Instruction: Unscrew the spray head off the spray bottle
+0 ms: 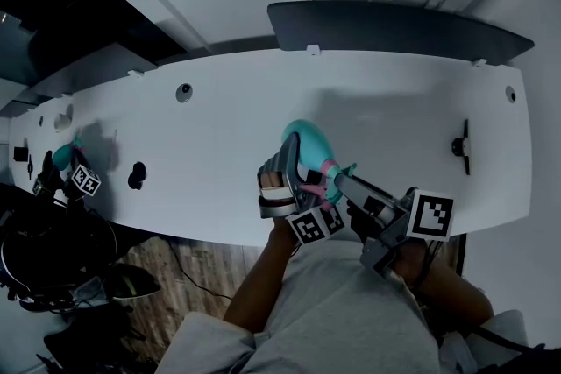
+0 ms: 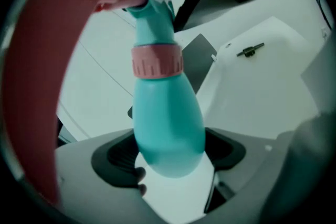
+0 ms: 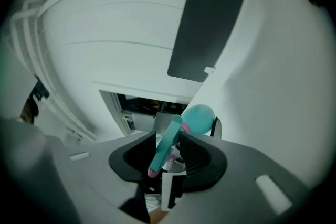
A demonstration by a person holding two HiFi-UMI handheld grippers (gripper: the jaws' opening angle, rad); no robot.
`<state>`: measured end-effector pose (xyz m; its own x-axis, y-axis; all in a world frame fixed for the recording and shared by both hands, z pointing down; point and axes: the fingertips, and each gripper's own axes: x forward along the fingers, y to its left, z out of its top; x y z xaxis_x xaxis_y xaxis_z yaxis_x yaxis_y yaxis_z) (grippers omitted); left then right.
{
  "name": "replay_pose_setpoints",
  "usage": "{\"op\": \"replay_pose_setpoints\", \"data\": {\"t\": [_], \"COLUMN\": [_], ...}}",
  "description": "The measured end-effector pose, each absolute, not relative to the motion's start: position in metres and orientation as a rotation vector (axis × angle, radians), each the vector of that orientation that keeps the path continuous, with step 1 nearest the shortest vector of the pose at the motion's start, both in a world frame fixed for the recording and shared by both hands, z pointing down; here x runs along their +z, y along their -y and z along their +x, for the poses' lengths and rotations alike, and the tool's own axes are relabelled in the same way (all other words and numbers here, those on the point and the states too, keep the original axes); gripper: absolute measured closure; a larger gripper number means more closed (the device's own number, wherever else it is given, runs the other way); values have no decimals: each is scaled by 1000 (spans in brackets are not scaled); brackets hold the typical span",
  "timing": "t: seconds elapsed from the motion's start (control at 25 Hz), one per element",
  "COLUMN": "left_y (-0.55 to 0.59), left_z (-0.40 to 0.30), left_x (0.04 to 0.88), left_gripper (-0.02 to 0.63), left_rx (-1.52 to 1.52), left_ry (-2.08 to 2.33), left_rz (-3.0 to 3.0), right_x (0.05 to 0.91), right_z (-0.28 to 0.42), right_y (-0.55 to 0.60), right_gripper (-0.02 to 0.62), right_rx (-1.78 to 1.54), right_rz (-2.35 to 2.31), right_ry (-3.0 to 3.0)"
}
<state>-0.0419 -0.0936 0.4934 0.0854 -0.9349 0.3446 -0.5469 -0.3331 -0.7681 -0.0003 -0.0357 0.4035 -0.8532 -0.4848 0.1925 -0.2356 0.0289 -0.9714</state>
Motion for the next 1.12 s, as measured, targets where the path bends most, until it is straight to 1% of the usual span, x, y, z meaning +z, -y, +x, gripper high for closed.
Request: {"op": "replay_pose_setpoints", "data": {"t": [0.04, 0.2, 0.32, 0.56, 0.8, 0.92, 1.0, 1.08, 1.12], "left_y": [93, 92, 93, 92, 88, 86, 85, 84, 83], "left_z": [-41, -36, -35, -37, -34, -33, -33, -33, -32], "left_x": [494, 491, 488, 489, 497, 502, 504, 507, 509], "left_gripper": [230, 230, 230, 229, 230, 230, 230, 230, 230], "left_rx": [-1159, -1150, -1142, -1149, -1171, -1193, -1206, -1222, -1230], "left_ry": [-1451, -1427, -1412, -1375, -1303, -1276, -1266, -1252, -1244], "left_rz": [-1923, -1898, -1871, -1836, -1854, -1854, -1851, -1846, -1845], "right_x": [403, 404, 403, 409, 417, 422, 422, 424, 425], "right_z": [0, 5, 7, 15, 22, 23, 23, 22, 22], "right_y": [35, 30, 28, 35, 37, 38, 37, 34, 32], "right_gripper": [456, 447, 446, 473, 489, 499, 505, 509, 512], "right_rx": [-1877, -1773, -1793, -1952, -1868, -1757, -1616, -1362, -1168], "right_rz": [-768, -748, -735, -702, -693, -679, -653, -633, -641], "right_ry": [-2212, -2498, -2511, -2301, -2529, -2744, -2952, -3238, -3407]}}
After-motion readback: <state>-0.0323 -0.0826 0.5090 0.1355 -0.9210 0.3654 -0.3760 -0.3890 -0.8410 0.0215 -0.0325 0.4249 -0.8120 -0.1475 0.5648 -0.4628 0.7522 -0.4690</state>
